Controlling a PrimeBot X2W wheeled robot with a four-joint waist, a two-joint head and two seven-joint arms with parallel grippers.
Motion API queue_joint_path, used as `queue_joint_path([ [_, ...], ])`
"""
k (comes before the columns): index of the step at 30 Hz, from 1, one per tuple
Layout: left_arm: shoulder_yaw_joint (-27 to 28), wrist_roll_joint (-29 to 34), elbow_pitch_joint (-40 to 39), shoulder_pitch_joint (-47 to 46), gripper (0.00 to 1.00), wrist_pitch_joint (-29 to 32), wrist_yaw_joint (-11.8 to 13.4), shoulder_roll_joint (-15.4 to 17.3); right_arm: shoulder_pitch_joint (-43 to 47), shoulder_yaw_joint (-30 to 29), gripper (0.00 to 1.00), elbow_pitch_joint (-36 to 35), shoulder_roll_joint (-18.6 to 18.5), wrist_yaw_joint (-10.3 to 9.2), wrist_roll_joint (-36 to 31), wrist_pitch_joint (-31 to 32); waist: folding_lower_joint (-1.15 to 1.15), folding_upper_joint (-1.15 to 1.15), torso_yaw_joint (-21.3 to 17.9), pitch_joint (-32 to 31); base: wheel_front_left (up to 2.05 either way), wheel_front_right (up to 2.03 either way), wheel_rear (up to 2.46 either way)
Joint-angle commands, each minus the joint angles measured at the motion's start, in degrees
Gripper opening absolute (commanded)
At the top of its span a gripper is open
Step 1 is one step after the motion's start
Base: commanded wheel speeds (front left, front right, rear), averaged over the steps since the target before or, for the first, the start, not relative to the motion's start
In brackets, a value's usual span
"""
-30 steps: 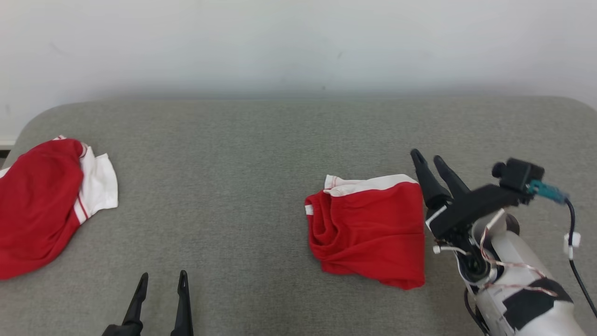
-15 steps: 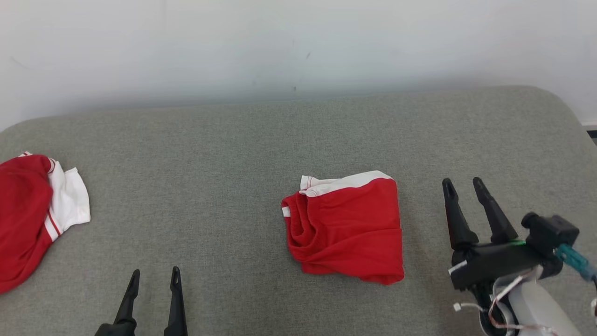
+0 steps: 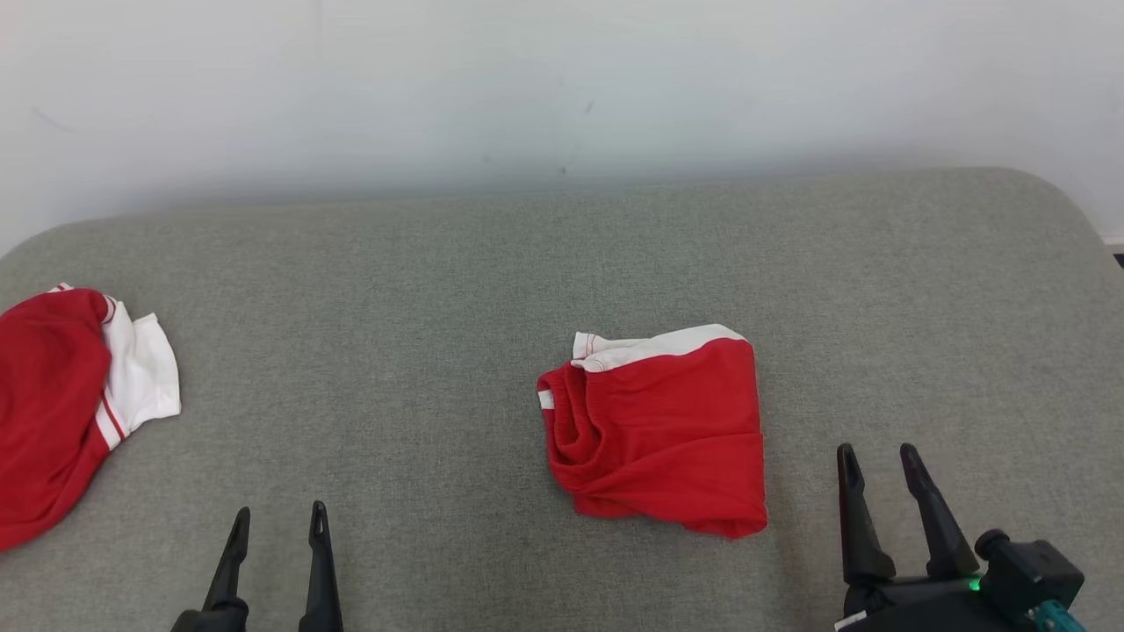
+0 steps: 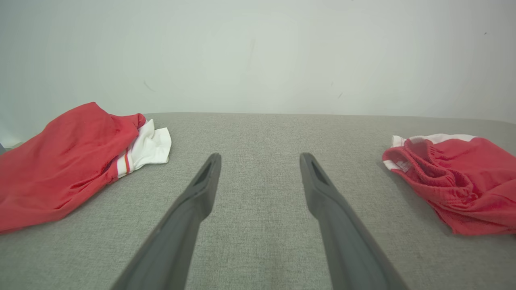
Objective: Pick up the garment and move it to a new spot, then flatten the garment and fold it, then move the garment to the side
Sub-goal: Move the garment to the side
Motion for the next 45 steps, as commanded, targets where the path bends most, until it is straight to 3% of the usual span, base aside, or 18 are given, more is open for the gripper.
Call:
queue_joint_path([
  [1,0.27,0.66,-0.03,1.03,1.0,-0.18,0.27,-0.07,1.42,-0.03,1.0,-0.57,0.73,-0.12,-1.42,-0.02,0.0,0.0,0.31,-0.34,0.0,0.0,0.0],
  [13,0.71,1.71,0.69,2.44,1.0,-0.18,0.12,-0.07,5.42,-0.29,1.0,0.94,2.99,-0.12,-5.88,-0.02,0.0,0.0,1.46,-1.67,0.0,0.0,0.0],
  [45,1.32,2.32,1.31,3.03,1.0,-0.18,-0.05,-0.06,5.41,0.41,1.0,1.97,3.45,-0.12,-6.94,-0.02,0.0,0.0,2.26,-2.5,0.0,0.0,0.0],
])
